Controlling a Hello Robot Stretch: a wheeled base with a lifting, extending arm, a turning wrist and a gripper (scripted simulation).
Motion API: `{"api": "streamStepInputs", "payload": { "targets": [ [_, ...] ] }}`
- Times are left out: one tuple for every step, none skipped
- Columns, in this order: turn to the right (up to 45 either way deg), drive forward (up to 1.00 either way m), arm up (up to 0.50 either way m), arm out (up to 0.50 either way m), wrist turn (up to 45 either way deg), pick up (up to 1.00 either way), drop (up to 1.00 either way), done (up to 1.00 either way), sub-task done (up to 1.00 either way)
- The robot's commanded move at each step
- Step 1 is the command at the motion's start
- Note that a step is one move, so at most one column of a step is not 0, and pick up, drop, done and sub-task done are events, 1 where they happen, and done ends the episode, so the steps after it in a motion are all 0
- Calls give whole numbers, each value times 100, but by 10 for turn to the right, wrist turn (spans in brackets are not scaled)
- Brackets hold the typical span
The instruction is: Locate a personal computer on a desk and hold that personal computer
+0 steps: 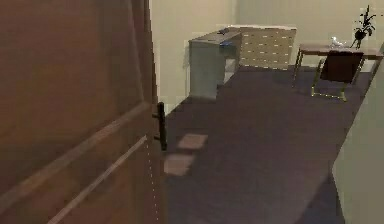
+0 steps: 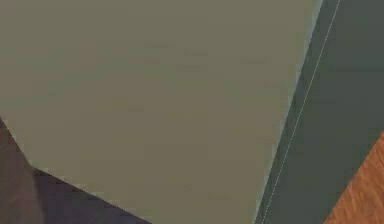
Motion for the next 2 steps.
{"api": "streamStepInputs", "payload": {
  "targets": [
    [300, 0, 0, 0, 0, 0, 0, 0, 0],
    [0, 100, 0, 0, 0, 0, 0, 0, 0]
  ]
}}
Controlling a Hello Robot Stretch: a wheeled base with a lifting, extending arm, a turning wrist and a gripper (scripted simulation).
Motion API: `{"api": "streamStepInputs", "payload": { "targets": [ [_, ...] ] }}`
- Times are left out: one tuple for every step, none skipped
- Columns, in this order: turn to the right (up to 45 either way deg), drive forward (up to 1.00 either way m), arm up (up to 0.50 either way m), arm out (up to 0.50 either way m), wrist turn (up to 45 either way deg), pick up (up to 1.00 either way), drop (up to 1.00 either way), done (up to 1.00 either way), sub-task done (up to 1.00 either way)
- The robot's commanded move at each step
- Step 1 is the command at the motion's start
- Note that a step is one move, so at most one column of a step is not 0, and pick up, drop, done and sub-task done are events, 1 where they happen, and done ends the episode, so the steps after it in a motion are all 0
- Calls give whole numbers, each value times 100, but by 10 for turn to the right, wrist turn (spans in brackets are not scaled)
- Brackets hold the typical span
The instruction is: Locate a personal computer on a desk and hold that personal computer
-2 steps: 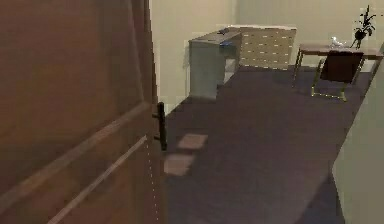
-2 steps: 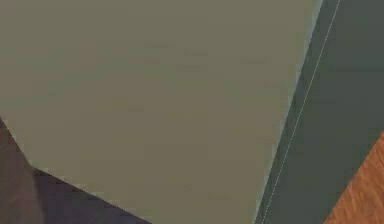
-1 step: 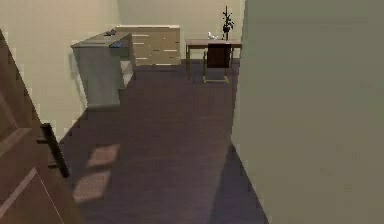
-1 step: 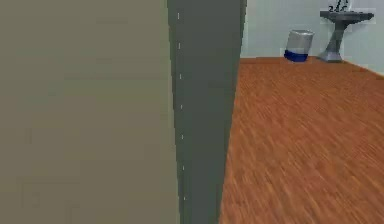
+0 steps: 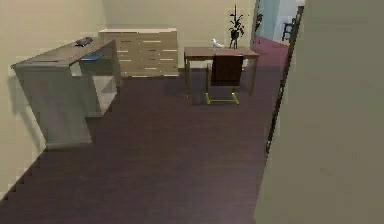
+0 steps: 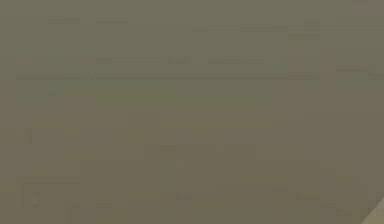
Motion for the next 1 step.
{"api": "streamStepInputs", "payload": {
  "targets": [
    [30, 0, 0, 0, 0, 0, 0, 0, 0]
  ]
}}
